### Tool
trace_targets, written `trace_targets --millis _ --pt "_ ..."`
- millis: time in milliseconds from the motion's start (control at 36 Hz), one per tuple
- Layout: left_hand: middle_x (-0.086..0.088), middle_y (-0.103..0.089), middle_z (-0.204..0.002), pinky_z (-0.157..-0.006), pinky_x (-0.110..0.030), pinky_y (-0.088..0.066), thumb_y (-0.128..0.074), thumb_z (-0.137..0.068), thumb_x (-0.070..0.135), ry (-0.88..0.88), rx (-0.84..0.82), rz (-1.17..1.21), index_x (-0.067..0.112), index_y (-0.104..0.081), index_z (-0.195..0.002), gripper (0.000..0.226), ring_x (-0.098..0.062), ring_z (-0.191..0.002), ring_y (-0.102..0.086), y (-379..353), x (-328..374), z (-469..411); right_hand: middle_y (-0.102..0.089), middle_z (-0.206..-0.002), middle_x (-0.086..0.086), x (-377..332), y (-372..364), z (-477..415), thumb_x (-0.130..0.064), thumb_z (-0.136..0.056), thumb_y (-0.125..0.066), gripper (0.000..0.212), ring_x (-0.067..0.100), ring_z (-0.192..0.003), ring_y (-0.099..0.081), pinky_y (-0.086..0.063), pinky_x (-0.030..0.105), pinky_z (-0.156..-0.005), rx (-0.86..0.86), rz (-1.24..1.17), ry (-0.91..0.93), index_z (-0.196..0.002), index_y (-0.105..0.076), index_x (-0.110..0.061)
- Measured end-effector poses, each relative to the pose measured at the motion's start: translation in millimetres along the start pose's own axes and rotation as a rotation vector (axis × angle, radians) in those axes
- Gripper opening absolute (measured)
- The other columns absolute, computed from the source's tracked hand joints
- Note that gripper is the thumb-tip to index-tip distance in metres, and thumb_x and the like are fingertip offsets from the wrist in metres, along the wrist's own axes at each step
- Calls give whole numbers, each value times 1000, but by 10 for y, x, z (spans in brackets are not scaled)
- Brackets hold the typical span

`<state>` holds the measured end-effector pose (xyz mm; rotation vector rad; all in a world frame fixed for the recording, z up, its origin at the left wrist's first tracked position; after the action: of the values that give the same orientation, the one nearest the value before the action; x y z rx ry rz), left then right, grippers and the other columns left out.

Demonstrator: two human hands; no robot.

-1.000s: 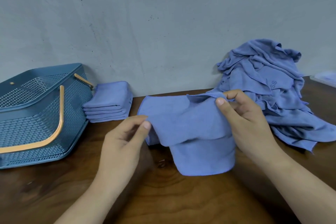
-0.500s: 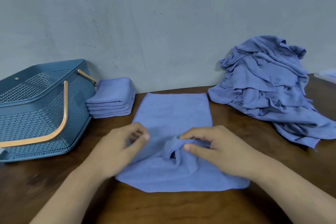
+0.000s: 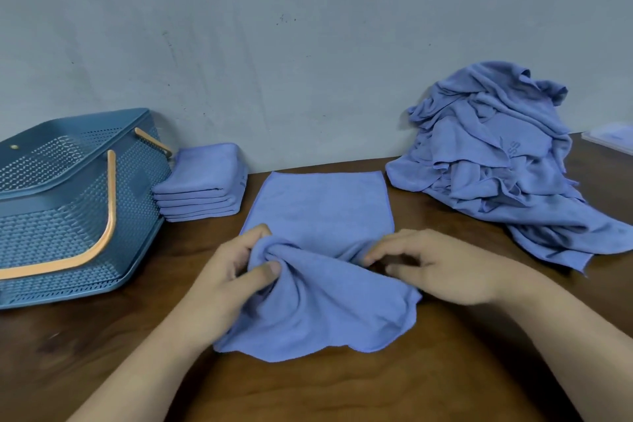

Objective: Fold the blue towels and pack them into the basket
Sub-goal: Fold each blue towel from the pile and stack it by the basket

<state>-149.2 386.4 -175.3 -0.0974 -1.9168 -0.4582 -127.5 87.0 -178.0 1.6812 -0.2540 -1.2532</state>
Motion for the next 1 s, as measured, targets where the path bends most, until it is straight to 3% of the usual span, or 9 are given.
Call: trace_targets --millis 139,222,361,472,583,639,694,806,1000 --pt "-3 -45 -67 -60 -25 -37 -52 -86 8 -2 85 220 15 -60 -77 14 -13 -60 -43 34 47 7 -56 -145 -31 -202 -233 -48 -12 -104 -57 51 -9 -139 -44 -36 22 -118 -119 33 81 -145 -60 -41" --pt "-12 -24 -63 -59 -35 -20 -55 -81 15 13 166 370 4 -49 -77 13 -26 -57 -20 62 106 17 -49 -152 -31 -235 -330 -75 -7 -98 -59 64 -9 -145 -37 -31 25 -123 -91 53 119 -153 -51 -38" --pt "-28 -24 -78 -67 -41 -23 -60 -84 22 39 296 359 0 -46 -88 27 -44 -69 -23 100 65 6 -57 -152 -14 -305 -333 -1 -17 -96 -53 65 1 -146 -43 -28 32 -126 -264 -464 35 -159 -43 -27" --pt "-21 -30 -78 -66 -40 -26 -55 -85 17 43 314 365 7 -51 -86 11 -32 -73 -27 107 77 9 -53 -137 -34 -419 -380 -9 -73 -81 -74 79 -10 -133 -44 -38 28 -117 -125 -38 -54 -150 -46 -47" --pt "-14 -39 -71 -61 -32 -34 -55 -85 18 20 294 355 5 -53 -87 13 -26 -65 -37 87 91 9 -60 -111 -23 -525 -528 -109 -64 -81 -77 39 2 -111 -51 -45 31 -103 27 139 17 -109 -63 -40" --pt "-11 -44 -71 -60 -28 -37 -48 -87 14 14 296 355 5 -53 -87 11 -22 -64 -43 76 106 8 -64 -97 -17 -468 -506 -126 -48 -86 -77 21 4 -97 -57 -51 36 -92 36 33 16 -90 -63 -33" --pt "-23 -35 -76 -64 -40 -25 -49 -88 15 17 304 375 8 -55 -86 9 -38 -68 -29 80 127 14 -62 -80 -15 -421 -428 -113 -34 -89 -74 17 3 -77 -56 -50 36 -77 45 -107 -1 -82 -62 -25" --pt "-31 -21 -75 -70 -48 -9 -52 -88 17 64 343 399 13 -58 -84 9 -39 -69 -9 104 163 20 -55 -89 8 -354 -152 -64 -13 -94 -64 23 12 -88 -53 -46 45 -87 266 -652 -65 -99 -55 7" --pt "-11 -57 -86 -66 -30 -45 -55 -84 14 104 260 309 -6 -53 -98 24 -19 -76 -57 46 34 -37 -73 -128 15 -425 181 94 -19 -105 -59 29 32 -121 -70 -52 49 -104 451 -1104 -74 -129 -63 -3"
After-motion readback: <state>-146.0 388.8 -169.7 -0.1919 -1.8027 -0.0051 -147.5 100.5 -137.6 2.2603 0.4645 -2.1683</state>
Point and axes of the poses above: each hand's wrist, its own z-axis away from the middle knuckle, its own y-axis out of the back of the hand, x = y × z, the point moved 3 cm from there along -z, towards the middle knuckle
